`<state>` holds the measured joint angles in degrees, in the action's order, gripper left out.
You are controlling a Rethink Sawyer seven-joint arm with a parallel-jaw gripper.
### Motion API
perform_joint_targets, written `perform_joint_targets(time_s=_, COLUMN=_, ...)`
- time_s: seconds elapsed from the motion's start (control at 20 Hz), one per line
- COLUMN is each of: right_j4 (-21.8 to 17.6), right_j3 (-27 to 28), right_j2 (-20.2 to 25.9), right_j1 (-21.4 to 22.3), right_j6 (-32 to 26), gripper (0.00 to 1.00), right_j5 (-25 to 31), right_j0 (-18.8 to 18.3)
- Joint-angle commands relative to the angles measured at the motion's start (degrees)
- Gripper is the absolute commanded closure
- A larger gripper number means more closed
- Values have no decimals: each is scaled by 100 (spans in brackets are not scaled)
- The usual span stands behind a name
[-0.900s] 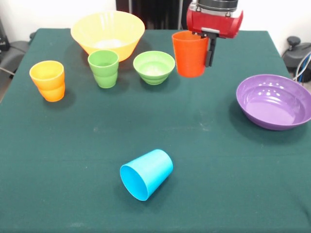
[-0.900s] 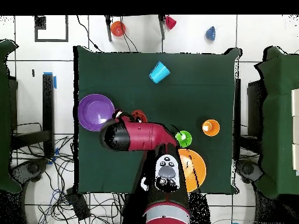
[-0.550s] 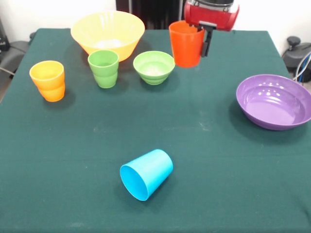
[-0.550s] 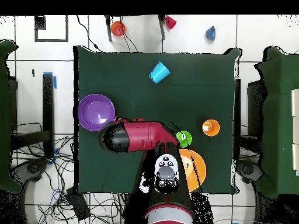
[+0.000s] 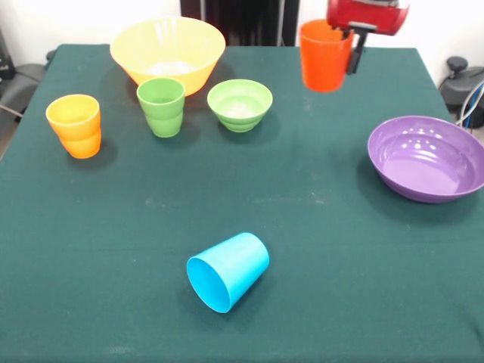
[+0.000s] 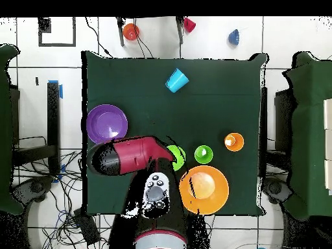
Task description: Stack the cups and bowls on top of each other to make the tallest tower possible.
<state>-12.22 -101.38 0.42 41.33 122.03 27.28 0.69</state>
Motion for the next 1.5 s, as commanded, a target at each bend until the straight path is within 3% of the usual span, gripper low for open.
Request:
perform_joint_targets(time_s=0.05, right_j4=-158, right_j3=-124, right_j2=566, right_j1=25, right_j6=-20, gripper=100, right_j5=192, right_j0=192)
perform_joint_targets(time_s=1.15, right_j4=4, right_j3=346, right_j2=462, right_j1=-483, right_j6=568, gripper=100, right_j5=-461, right_j0=1015)
perform_joint_targets(time_s=1.3, right_j4=37, right_j3=410, right_j2=458, right_j1=-699, right_j6=714, gripper=100, right_j5=-910, right_j0=1078)
perform_joint_targets(time_s=1.5, right_j4=-40, right_j3=538, right_j2=279, right_j1=-912, right_j6=725, gripper=100, right_j5=-1107, right_j0=1223)
